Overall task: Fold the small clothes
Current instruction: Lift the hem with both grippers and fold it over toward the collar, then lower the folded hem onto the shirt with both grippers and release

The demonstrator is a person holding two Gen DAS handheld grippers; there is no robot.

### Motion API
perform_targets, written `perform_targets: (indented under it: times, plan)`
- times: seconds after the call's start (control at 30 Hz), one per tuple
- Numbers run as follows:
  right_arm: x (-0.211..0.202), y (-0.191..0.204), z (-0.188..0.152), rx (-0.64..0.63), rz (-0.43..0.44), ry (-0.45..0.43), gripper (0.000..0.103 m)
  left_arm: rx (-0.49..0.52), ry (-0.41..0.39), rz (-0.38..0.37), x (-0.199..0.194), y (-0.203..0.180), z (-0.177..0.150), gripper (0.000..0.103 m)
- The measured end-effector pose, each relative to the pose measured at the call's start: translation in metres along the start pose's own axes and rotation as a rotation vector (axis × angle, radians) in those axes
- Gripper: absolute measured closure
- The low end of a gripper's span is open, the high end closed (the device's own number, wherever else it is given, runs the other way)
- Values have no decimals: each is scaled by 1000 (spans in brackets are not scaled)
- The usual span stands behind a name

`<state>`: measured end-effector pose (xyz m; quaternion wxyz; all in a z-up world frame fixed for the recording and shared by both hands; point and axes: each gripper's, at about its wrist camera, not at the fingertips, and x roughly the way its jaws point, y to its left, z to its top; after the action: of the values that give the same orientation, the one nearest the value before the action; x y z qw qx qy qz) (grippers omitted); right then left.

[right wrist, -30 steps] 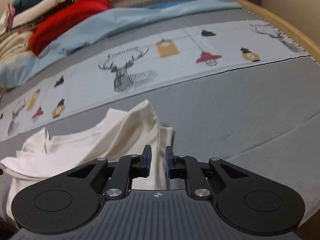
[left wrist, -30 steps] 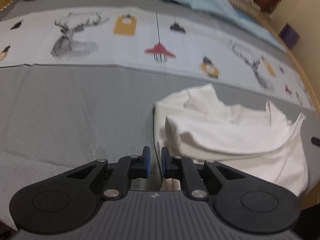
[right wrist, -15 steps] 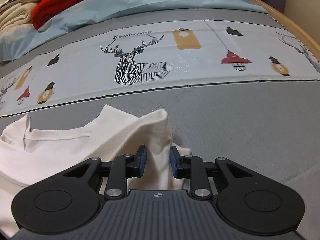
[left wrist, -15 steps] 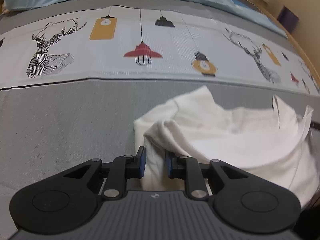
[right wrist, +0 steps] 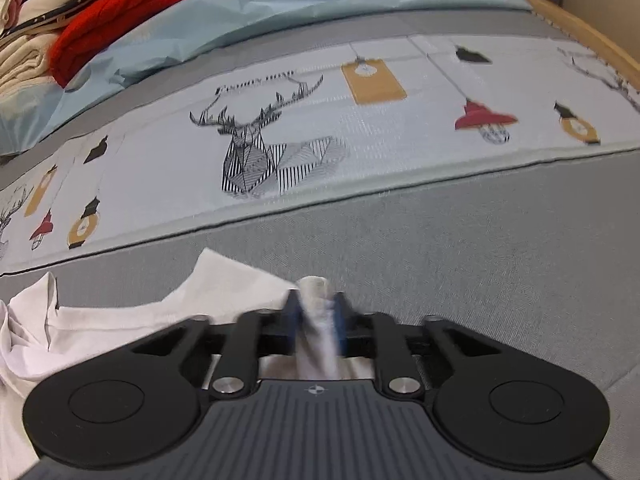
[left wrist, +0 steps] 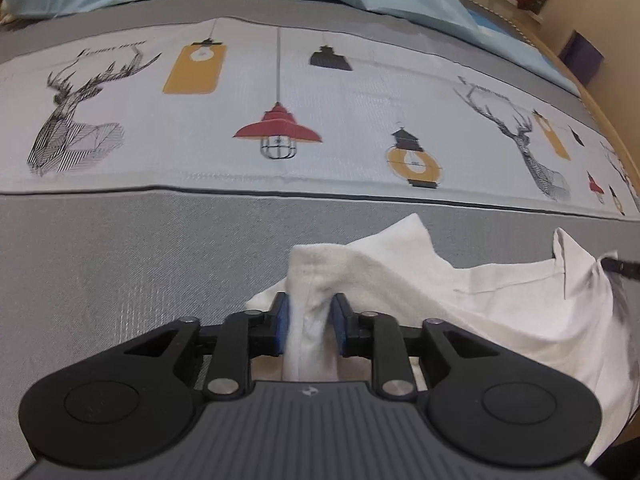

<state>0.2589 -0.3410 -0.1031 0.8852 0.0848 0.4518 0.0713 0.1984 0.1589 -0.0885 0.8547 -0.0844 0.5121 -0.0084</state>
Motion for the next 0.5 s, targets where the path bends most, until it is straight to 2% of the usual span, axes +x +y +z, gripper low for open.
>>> perform_targets:
  times: [0.03, 0.13, 0.2, 0.37, 0.4, 0.43, 0.5]
  plan:
    - [-5, -2, 2, 23, 7, -28, 95, 21, -14, 11, -3, -1, 1, 99]
    - [-21, -15, 11, 157, 29, -125, 96, 31, -98, 129, -14, 4, 5, 99]
    - [-25, -18, 15, 198, 17, -165, 96, -35, -155, 131, -22, 12, 9, 99]
    - [-12, -9, 19, 183, -39, -154, 96, 10, -183, 165, -19, 0, 12, 99]
    - [-10, -6, 20, 180, -50, -148, 94, 8, -180, 159, -18, -1, 13, 98]
    - [-6, -4, 21, 180, -66, -133, 87, -3, -170, 157, -17, 1, 15, 93]
    - [-1, -2, 21, 182, -83, -92, 85, -37, -124, 173, -12, 6, 17, 92]
